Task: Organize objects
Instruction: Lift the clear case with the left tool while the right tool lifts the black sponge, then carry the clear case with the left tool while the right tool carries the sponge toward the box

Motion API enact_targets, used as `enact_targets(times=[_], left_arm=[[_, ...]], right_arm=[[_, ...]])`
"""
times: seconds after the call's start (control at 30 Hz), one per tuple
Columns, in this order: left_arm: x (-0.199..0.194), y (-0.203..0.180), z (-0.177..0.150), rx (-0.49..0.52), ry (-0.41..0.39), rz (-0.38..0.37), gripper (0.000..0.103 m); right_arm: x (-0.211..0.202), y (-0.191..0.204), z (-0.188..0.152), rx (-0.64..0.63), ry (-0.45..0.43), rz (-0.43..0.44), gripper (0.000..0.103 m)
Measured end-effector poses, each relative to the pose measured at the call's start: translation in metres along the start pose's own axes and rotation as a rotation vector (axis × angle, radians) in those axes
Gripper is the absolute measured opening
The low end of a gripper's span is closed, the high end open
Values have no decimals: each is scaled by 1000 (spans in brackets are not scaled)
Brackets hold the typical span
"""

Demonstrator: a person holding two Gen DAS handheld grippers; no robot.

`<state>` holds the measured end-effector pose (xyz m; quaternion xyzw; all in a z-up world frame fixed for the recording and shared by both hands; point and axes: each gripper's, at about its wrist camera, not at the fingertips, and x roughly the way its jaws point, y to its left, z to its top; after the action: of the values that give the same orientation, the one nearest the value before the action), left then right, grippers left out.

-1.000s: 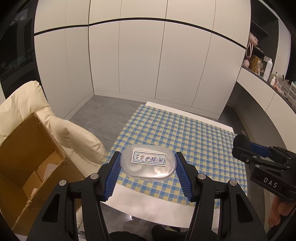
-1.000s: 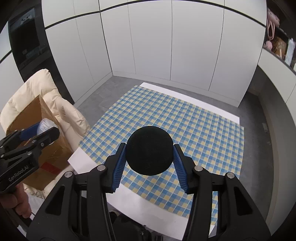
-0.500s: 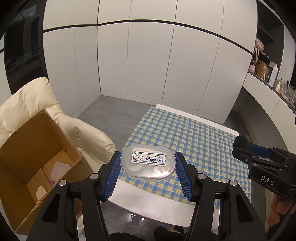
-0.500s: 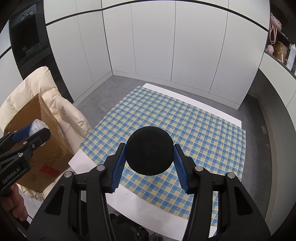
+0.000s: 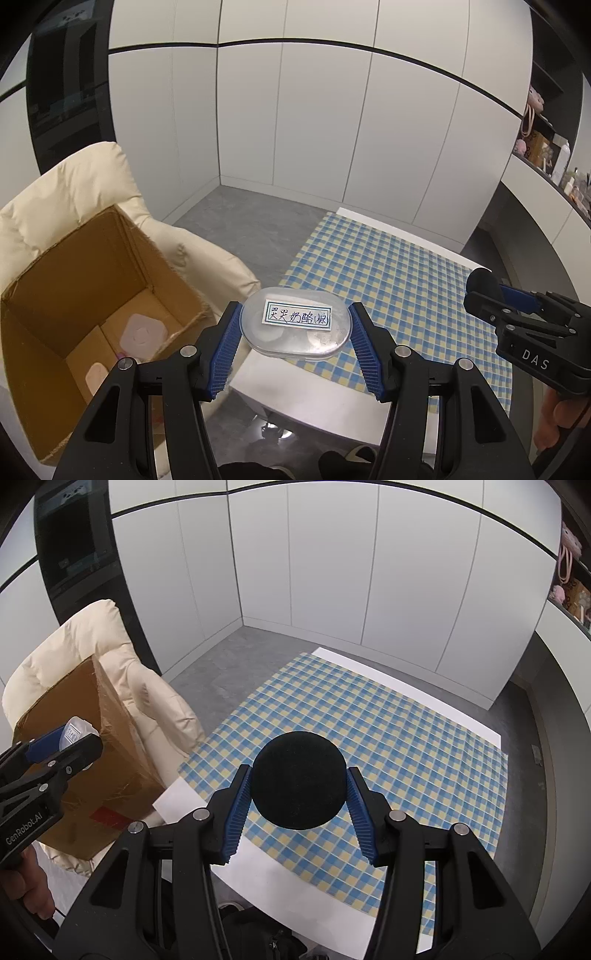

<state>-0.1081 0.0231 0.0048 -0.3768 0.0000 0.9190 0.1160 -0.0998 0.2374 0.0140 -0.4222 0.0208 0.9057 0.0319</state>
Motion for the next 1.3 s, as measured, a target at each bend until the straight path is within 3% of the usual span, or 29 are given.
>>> enact_targets(times=[1.3], left_arm=[[-26,72,-15,-109,-5,105,58]], right_arm=[[13,107,23,-142,-46,110,53]])
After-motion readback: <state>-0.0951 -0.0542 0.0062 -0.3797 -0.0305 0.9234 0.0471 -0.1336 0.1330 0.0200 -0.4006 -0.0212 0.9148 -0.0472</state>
